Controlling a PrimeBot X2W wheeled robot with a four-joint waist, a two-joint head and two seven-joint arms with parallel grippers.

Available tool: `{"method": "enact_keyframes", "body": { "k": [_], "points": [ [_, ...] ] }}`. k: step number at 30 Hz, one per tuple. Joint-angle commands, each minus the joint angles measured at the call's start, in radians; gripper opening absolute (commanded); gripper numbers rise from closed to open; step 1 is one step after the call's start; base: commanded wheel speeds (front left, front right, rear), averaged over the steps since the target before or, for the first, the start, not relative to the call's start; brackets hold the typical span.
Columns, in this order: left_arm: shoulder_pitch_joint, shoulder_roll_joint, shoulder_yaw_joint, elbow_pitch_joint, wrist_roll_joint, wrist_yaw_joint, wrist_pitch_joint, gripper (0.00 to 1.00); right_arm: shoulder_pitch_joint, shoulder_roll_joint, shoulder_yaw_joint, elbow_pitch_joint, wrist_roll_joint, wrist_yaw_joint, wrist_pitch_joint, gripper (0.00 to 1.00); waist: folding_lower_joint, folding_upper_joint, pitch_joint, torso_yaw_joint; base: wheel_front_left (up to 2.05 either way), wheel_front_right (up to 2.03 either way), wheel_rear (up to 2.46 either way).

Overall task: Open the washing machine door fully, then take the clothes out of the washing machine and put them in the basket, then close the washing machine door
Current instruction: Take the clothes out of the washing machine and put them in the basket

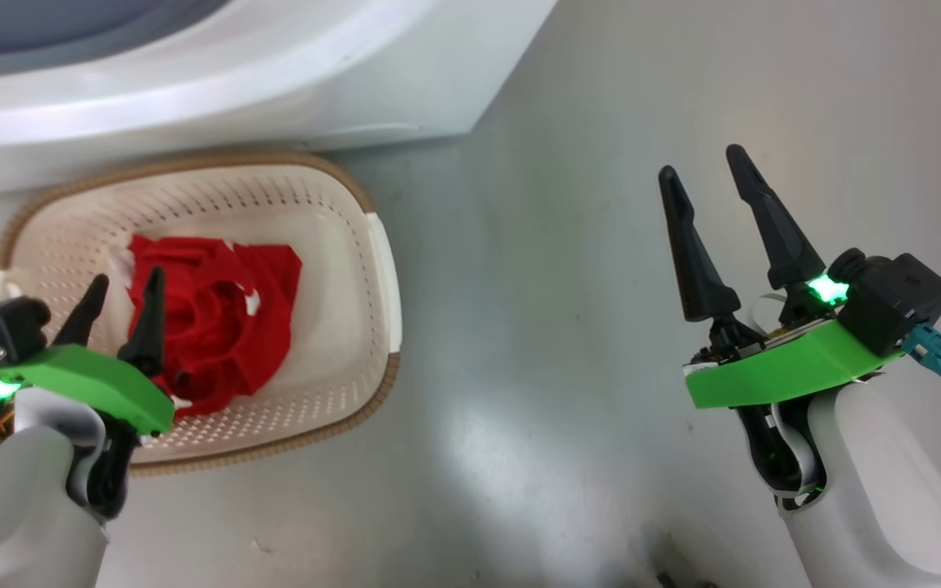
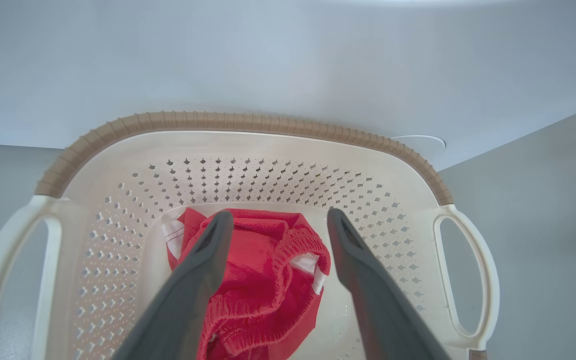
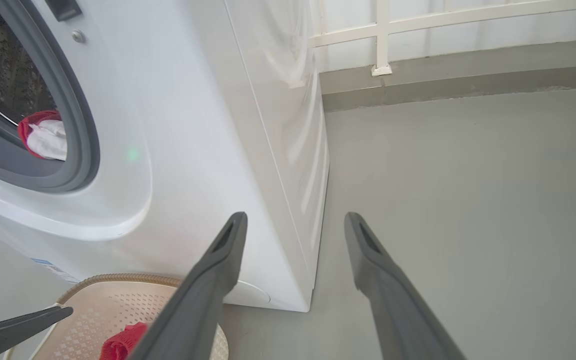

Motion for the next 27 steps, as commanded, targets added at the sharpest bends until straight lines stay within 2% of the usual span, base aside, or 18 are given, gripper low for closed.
{"method": "enact_keyframes", "body": {
  "k": [1, 6, 14, 27],
  "points": [
    [0.038, 0.034, 0.046, -0.026, 0.016, 0.002, -0.005, 1.0, 0.037, 0.003, 0.012, -0.016, -0.016, 0.006, -0.006, 1.0, 0.0, 0.0, -0.045, 0.022, 0.0, 0.0, 0.0],
    [0.12, 0.012, 0.161, -0.126, 0.123, 0.002, -0.005, 1.0, 0.056, 0.003, -0.003, 0.009, -0.029, 0.006, -0.006, 1.0, 0.0, 0.0, -0.122, 0.048, 0.0, 0.0, 0.0],
    [0.256, -0.058, 0.324, -0.289, 0.269, 0.002, -0.005, 1.0, 0.11, 0.003, -0.025, 0.045, -0.049, 0.006, -0.006, 1.0, 0.0, 0.0, -0.251, 0.085, 0.0, 0.0, 0.0],
    [0.481, -0.135, 0.451, -0.553, 0.421, 0.002, -0.005, 1.0, 0.237, -0.016, -0.049, 0.064, -0.045, 0.006, -0.006, 1.0, 0.0, 0.0, -0.449, 0.104, 0.0, 0.0, 0.0]
  ]
}}
